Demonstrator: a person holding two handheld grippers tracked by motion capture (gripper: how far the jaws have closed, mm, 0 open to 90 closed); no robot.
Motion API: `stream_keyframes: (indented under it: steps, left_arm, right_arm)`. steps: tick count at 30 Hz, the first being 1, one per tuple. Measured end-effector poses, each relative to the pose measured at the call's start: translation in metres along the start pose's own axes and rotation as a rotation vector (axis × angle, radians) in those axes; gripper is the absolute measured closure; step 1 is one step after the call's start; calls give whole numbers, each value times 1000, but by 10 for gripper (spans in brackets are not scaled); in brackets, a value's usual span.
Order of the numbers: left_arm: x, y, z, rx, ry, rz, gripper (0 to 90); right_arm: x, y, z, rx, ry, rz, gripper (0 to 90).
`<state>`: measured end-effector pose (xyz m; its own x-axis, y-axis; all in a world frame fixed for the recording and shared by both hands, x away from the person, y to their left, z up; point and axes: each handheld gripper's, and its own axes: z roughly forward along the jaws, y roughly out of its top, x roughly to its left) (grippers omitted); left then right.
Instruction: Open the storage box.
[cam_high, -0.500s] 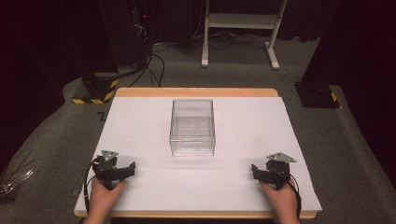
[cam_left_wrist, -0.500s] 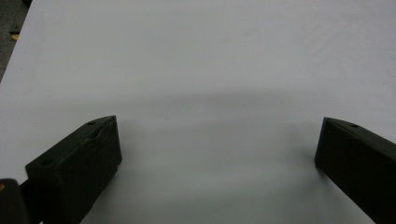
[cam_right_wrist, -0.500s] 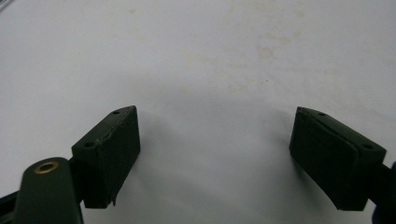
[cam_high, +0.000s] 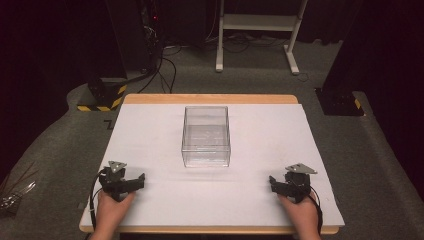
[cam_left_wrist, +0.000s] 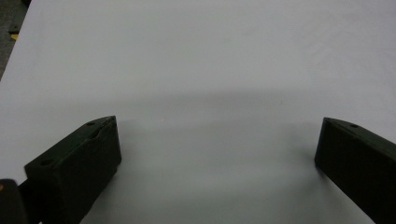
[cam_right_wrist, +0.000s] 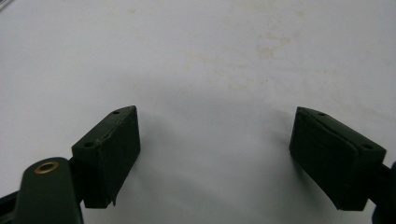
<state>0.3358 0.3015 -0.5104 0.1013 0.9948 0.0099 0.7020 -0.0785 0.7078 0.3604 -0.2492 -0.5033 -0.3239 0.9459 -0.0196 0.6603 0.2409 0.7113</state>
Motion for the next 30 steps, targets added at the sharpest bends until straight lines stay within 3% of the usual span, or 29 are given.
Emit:
stream_keyframes:
  steps: [6,15,21,23,30]
  left_arm:
    - [0,1,0,6,0,10,4]
    - [-1,4,-2,10,-12,59,12]
    - [-5,8,-9,-32,-73,48,13]
    - [-9,12,-15,-61,-118,29,13]
    - [-21,21,-26,-90,-158,41,6]
  right_arm:
    - [0,0,0,0,0,0,163]
    - [0,0,0,0,0,0,163]
    - [0,0,0,0,1,0,163]
    - [0,0,0,0,1,0,163]
    - [0,0,0,0,1,0,163]
